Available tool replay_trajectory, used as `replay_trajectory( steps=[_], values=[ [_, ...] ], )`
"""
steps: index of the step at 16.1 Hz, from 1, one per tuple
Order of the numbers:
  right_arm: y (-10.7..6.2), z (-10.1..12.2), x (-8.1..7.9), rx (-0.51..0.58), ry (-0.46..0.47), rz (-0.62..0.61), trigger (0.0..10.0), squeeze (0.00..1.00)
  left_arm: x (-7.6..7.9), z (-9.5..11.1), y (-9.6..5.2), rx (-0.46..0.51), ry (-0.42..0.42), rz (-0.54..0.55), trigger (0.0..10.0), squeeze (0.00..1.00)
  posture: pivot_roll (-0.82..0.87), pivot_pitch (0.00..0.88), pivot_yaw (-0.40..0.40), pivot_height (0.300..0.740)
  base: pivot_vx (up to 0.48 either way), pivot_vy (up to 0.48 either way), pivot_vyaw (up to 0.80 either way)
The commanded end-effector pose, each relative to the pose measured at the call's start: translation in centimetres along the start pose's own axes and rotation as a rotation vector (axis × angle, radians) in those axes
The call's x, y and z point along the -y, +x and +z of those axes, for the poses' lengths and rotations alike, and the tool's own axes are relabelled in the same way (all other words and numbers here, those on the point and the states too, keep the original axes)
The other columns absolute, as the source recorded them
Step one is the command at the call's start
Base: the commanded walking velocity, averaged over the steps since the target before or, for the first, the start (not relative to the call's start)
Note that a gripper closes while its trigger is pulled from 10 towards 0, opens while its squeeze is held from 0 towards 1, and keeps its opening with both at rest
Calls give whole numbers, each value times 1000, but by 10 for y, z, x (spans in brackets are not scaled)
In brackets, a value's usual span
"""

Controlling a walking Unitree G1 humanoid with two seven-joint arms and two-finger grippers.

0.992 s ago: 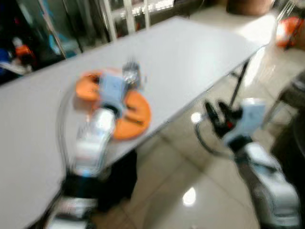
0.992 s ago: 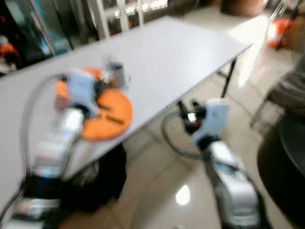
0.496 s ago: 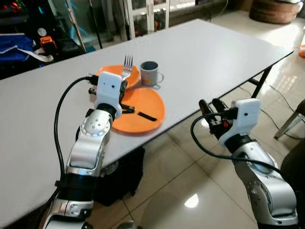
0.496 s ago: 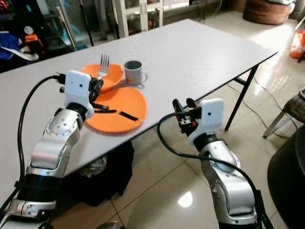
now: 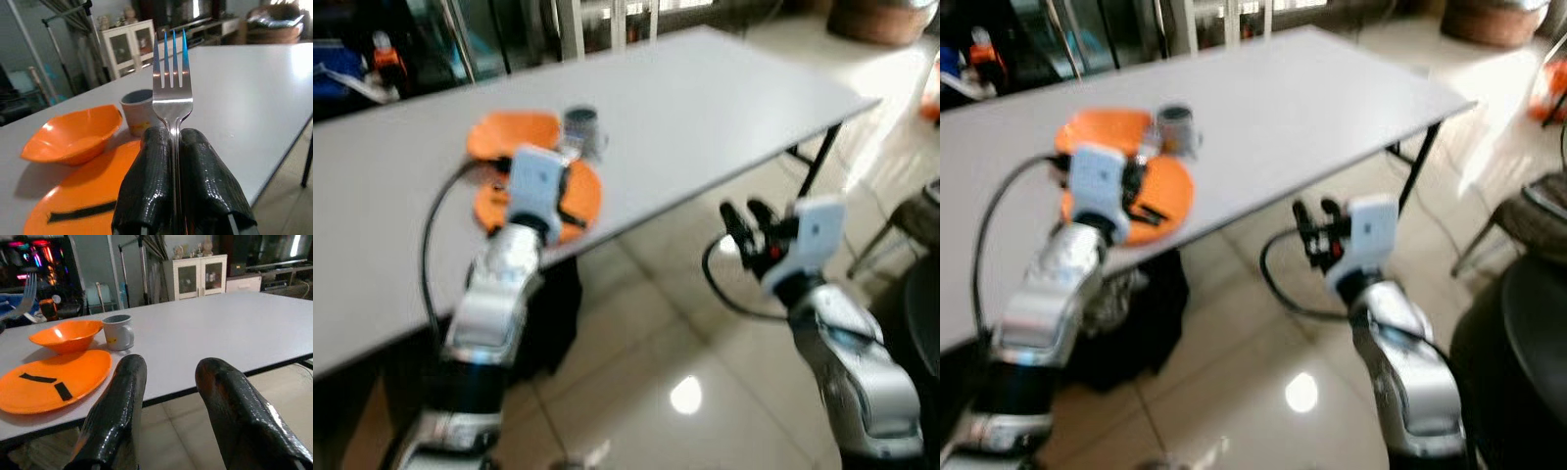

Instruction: Setting the table

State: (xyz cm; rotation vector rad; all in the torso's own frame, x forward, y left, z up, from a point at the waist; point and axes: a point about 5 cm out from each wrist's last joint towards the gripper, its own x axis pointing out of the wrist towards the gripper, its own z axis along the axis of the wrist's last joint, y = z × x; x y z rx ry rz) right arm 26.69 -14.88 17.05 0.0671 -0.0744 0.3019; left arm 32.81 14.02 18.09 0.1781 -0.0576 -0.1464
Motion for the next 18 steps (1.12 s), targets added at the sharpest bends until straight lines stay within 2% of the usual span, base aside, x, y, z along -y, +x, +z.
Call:
replay_trajectory(
  steps=[1,7,10,13,18],
  values=[
    [-3,-2,7,-16,-10,-26,10000,0,9,4,2,12,-2,-27,10000,0,15,34,60,740,0,-480,0],
    [-5,-5,10,-25,-17,-38,10000,0,7,-1,0,-11,-3,1,10000,0,10,34,62,740,0,-480,0],
    [-6,-12,14,-36,31,-131,10000,0,6,-5,-1,-24,-24,15,10000,0,7,26,62,740,0,0,0],
    [-3,-10,12,-21,36,-132,10000,0,7,-3,0,-14,-32,18,10000,0,-2,15,63,740,0,0,0],
    [0,-9,8,-19,-6,-108,10000,0,6,2,2,14,-27,-2,10000,0,-2,3,63,740,65,0,0]
  ],
)
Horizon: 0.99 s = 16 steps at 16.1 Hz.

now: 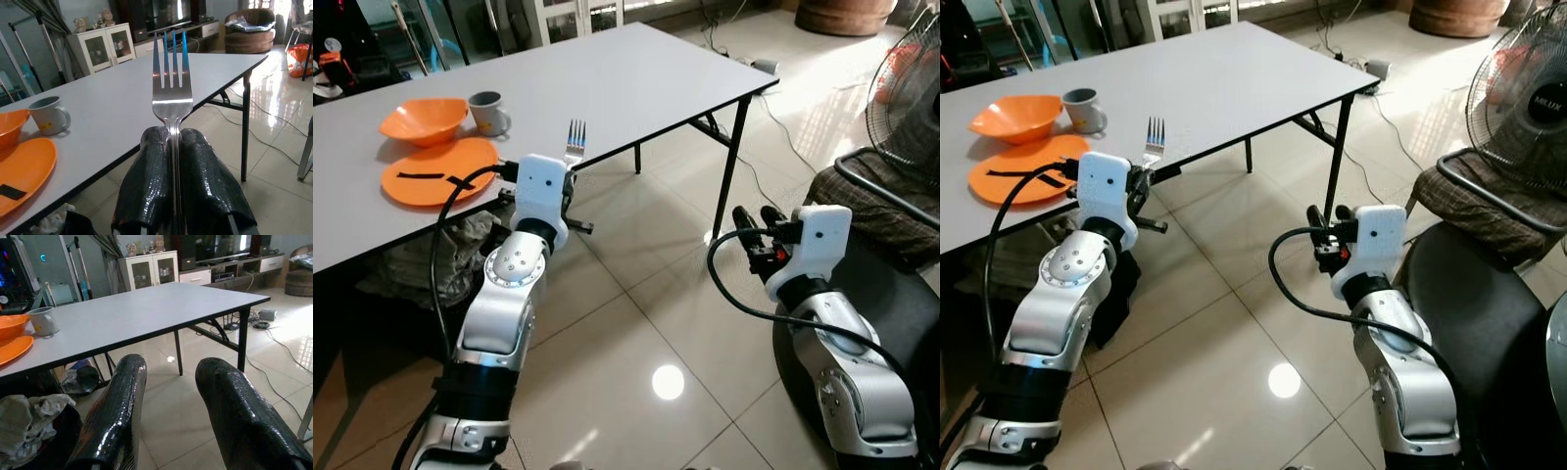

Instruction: Setting the table

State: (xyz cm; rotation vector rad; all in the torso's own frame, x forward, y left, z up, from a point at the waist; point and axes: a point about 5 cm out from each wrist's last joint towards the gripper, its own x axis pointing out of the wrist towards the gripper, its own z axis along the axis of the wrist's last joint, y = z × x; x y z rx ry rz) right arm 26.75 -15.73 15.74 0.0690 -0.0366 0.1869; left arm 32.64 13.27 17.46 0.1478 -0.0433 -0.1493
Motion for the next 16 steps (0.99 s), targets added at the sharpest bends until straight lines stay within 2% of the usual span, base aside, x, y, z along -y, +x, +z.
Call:
replay_trajectory(
  steps=[1,5,16],
  values=[
    [3,4,-1,16,-10,3,10000,0,-3,7,3,26,5,-1,10000,0,1,1,64,740,368,0,0],
    [5,4,1,22,-17,-17,10000,0,-4,7,4,18,13,-8,10000,0,4,2,68,740,417,0,117],
    [8,5,4,20,-31,-25,10000,0,-3,8,4,18,16,-24,10000,0,11,28,71,740,452,0,788]
  ],
)
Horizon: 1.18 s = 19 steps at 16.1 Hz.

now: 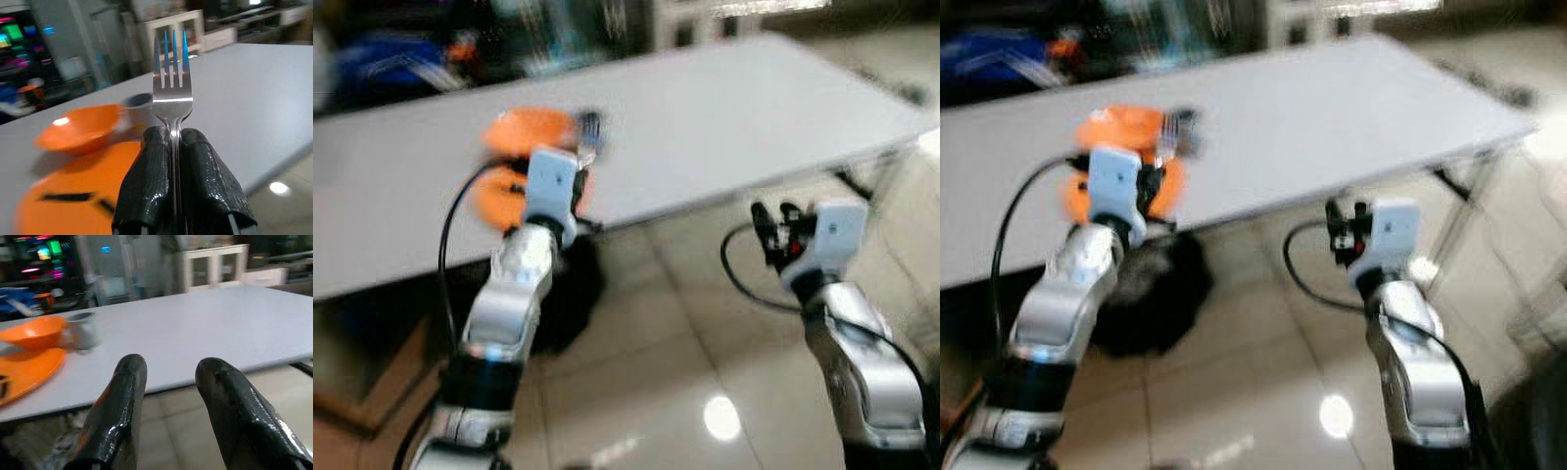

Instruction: Setting the table

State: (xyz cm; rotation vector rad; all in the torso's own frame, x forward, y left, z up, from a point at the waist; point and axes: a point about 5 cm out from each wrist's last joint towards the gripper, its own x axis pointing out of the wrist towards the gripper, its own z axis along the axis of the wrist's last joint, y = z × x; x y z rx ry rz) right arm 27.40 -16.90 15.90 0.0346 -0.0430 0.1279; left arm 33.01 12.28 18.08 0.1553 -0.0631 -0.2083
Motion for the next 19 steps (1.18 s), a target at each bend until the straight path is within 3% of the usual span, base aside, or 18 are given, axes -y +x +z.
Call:
replay_trajectory(
  steps=[1,11,16,19],
  values=[
    [2,2,-8,16,18,24,10000,0,-11,0,-2,-8,9,30,10000,0,11,29,71,740,454,0,0],
    [-2,1,-6,13,43,31,10000,0,-6,-4,-2,-28,12,4,10000,0,4,46,79,740,428,0,0],
    [-2,1,-11,2,3,74,10000,0,-11,-7,-2,-36,23,58,10000,0,4,52,76,740,0,0,0],
    [1,3,-14,10,6,72,10000,0,-13,-4,-1,-26,28,66,10000,0,8,55,77,740,0,-480,800]
  ],
)
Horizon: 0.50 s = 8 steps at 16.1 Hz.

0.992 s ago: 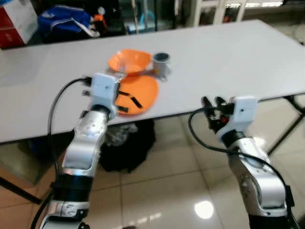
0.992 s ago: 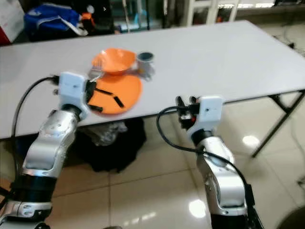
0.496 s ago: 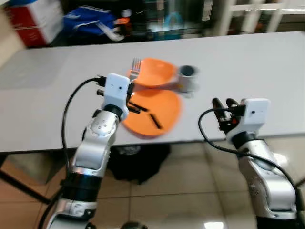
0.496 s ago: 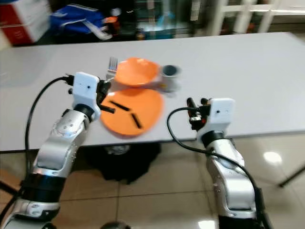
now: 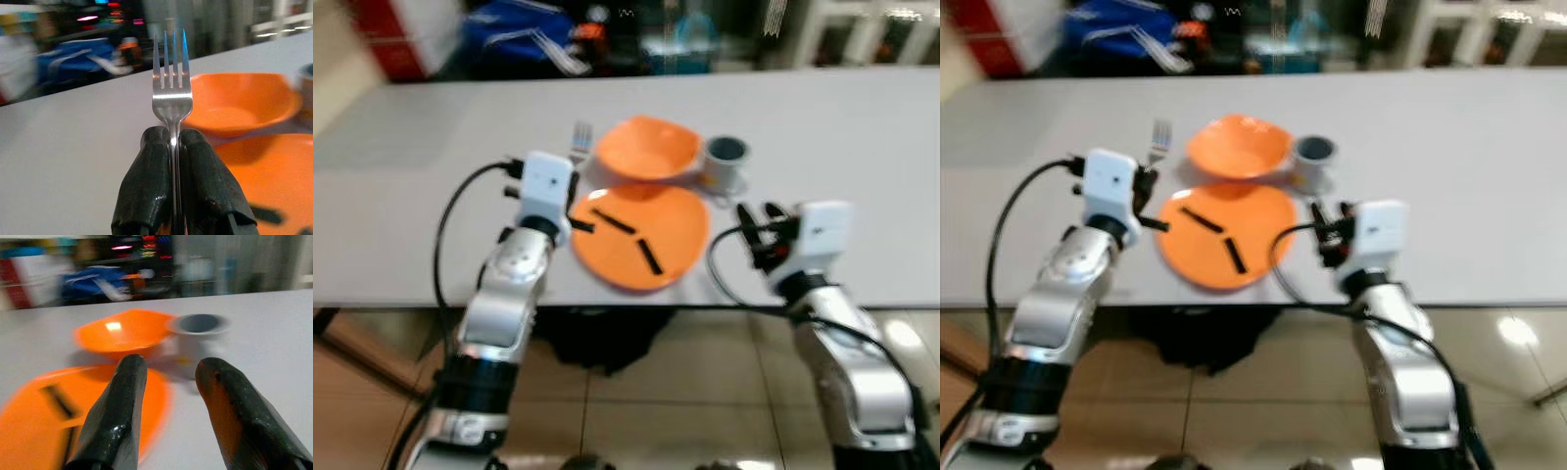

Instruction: Setting the table

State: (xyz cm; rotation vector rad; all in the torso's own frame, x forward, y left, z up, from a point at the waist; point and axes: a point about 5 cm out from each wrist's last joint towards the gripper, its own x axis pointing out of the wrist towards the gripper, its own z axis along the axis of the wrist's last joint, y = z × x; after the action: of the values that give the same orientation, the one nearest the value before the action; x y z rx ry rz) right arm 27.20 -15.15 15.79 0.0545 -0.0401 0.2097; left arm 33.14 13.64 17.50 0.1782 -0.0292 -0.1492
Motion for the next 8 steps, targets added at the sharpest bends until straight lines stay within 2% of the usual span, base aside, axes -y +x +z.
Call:
replay_trajectory(
  steps=[1,3,5,8],
  values=[
    [2,5,2,14,-17,-7,10000,0,-1,4,1,14,9,11,10000,0,8,55,77,740,0,-480,800],
    [2,5,1,13,-20,-4,10000,0,-1,4,1,13,11,11,10000,0,8,54,78,740,0,-480,800],
    [0,0,4,4,39,-62,10000,0,2,4,1,1,-10,-3,10000,0,8,46,78,740,0,0,0],
    [-3,-5,0,-21,54,-56,10000,0,4,4,2,-8,-21,-37,10000,0,8,38,88,740,0,0,0]
  ],
)
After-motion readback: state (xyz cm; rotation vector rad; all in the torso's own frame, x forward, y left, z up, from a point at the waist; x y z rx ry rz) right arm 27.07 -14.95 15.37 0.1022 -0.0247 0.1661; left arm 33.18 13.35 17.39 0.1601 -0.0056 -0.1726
